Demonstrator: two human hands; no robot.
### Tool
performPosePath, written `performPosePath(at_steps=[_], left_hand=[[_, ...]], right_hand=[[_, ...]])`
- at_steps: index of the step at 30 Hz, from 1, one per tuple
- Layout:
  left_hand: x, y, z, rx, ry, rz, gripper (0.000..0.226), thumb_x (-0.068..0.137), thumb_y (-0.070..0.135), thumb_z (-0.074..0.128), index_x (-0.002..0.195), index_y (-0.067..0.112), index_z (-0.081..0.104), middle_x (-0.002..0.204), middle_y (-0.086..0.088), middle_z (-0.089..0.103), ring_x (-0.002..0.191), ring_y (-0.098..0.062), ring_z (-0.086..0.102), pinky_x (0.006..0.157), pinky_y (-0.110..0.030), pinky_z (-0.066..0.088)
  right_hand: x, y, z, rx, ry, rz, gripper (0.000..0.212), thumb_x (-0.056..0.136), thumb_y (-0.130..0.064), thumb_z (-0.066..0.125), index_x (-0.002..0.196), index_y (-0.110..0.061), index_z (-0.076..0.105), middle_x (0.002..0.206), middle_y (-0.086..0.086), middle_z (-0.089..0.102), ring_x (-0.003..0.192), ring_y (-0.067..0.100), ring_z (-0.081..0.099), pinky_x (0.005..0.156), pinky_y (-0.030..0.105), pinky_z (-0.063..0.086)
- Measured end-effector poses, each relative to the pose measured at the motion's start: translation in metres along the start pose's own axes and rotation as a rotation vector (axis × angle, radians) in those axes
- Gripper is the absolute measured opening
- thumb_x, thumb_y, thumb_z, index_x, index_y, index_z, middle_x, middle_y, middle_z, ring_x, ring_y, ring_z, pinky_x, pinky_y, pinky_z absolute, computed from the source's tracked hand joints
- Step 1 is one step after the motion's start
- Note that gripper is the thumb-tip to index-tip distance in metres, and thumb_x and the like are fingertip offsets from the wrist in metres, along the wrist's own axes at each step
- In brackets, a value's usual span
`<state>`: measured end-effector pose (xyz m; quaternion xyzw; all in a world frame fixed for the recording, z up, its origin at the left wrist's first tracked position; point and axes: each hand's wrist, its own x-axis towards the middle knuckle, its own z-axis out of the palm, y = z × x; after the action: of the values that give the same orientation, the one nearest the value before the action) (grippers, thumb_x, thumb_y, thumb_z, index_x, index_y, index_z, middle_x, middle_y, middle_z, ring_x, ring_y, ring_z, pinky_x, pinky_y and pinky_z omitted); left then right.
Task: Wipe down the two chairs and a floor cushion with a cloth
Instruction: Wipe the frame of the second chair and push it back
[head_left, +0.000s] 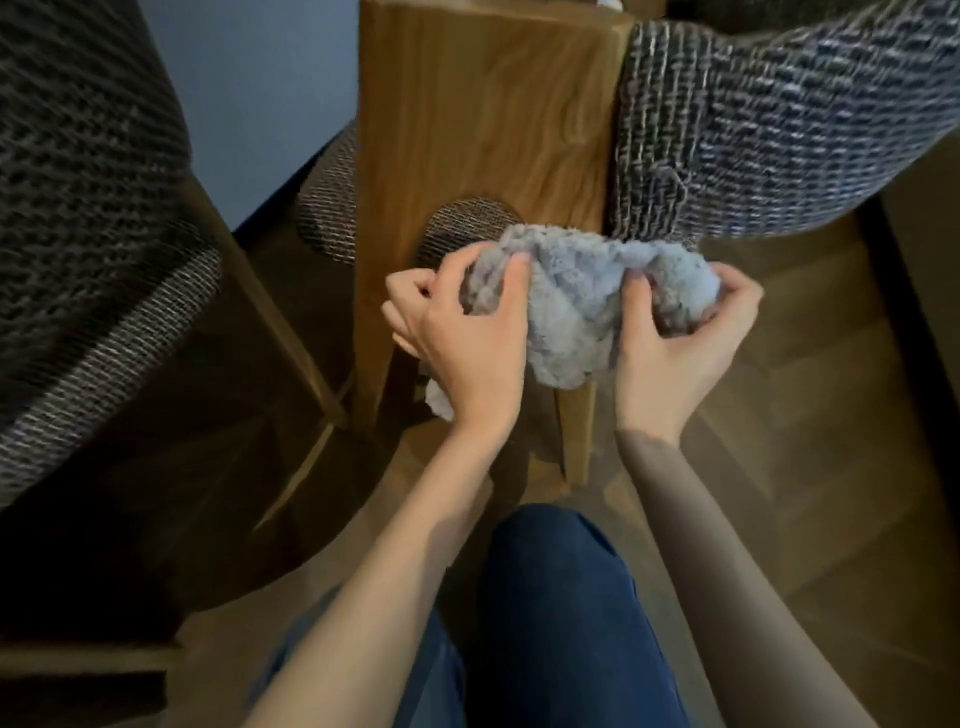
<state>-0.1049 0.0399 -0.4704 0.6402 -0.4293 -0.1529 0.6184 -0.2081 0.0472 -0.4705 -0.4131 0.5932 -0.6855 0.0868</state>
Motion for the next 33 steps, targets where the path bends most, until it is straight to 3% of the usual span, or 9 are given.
performPosePath(at_steps=[2,4,7,11,19,22,28,31,33], left_hand=[[-0.004,0.0,0.005,-0.194,0.074,-0.004,0.029,0.079,0.031,0.076,0.096,0.022,0.054,0.087,0.002,0.047,0.079,-0.009,0.049,0.076,-0.03,0.047],[-0.006,0.0,0.01,-0.281,0.101,0.005,0.03,0.081,0.024,0.075,0.094,0.017,0.048,0.08,-0.001,0.048,0.068,-0.008,0.048,0.063,-0.027,0.046],[-0.01,-0.003,0.017,-0.341,0.016,0.088,0.019,0.089,0.011,0.064,0.105,0.017,0.056,0.102,-0.011,0.059,0.091,-0.014,0.061,0.076,-0.025,0.052],[-0.013,-0.012,0.023,-0.477,-0.164,0.089,0.032,0.089,0.008,0.065,0.118,0.018,0.055,0.121,-0.014,0.059,0.112,-0.018,0.06,0.082,-0.017,0.051],[-0.026,-0.063,0.033,-0.401,-0.237,0.134,0.018,0.083,0.017,0.072,0.095,0.011,0.06,0.098,-0.013,0.066,0.091,-0.015,0.067,0.07,-0.014,0.051],[-0.045,-0.097,0.041,-0.347,-0.37,0.008,0.022,0.082,0.013,0.073,0.1,0.01,0.062,0.098,-0.003,0.069,0.093,-0.007,0.067,0.073,-0.013,0.051],[-0.072,-0.159,0.065,-0.247,-0.612,-0.176,0.028,0.079,0.008,0.075,0.104,0.01,0.062,0.099,0.005,0.069,0.094,-0.003,0.067,0.081,-0.022,0.055],[-0.09,-0.191,0.08,-0.142,-0.714,-0.224,0.024,0.08,0.007,0.074,0.101,0.006,0.062,0.099,-0.003,0.071,0.093,-0.009,0.069,0.08,-0.033,0.058],[-0.101,-0.21,0.092,-0.064,-0.77,-0.256,0.024,0.08,0.005,0.074,0.1,0.004,0.06,0.1,-0.008,0.071,0.094,-0.014,0.069,0.08,-0.029,0.058]], right_hand=[[-0.001,0.001,0.007,0.122,0.069,0.011,0.045,0.079,-0.017,0.075,0.098,-0.023,0.034,0.093,-0.008,0.045,0.079,0.005,0.053,0.073,0.026,0.048],[-0.002,0.006,0.013,0.152,0.088,-0.03,0.044,0.08,-0.013,0.073,0.094,-0.027,0.033,0.091,-0.009,0.045,0.074,0.007,0.054,0.068,0.029,0.049],[-0.006,0.018,0.019,0.095,-0.034,-0.165,0.016,0.089,-0.01,0.059,0.101,-0.017,0.051,0.098,0.002,0.055,0.086,0.022,0.06,0.075,0.046,0.052],[-0.009,0.03,0.021,0.046,-0.181,-0.296,0.032,0.092,-0.02,0.059,0.119,-0.004,0.054,0.113,0.008,0.056,0.106,0.02,0.057,0.091,0.036,0.05],[-0.013,0.078,0.005,0.006,-0.233,-0.369,0.023,0.086,-0.008,0.069,0.104,0.004,0.061,0.1,0.005,0.057,0.096,0.013,0.057,0.085,0.024,0.048],[-0.022,0.111,-0.009,-0.064,-0.279,-0.434,0.019,0.082,-0.001,0.072,0.098,0.003,0.062,0.098,0.014,0.06,0.097,0.015,0.057,0.085,0.024,0.048],[-0.028,0.18,-0.038,-0.155,-0.509,-0.174,0.024,0.081,-0.022,0.074,0.097,-0.023,0.056,0.097,0.0,0.064,0.087,0.008,0.062,0.077,0.021,0.052],[-0.036,0.213,-0.047,-0.204,-0.604,-0.064,0.038,0.078,-0.018,0.077,0.09,-0.037,0.047,0.09,-0.007,0.062,0.081,0.001,0.061,0.072,0.02,0.054],[-0.045,0.236,-0.051,-0.246,-0.655,0.045,0.039,0.078,-0.012,0.077,0.088,-0.034,0.045,0.086,-0.007,0.063,0.077,0.003,0.062,0.068,0.024,0.054]])
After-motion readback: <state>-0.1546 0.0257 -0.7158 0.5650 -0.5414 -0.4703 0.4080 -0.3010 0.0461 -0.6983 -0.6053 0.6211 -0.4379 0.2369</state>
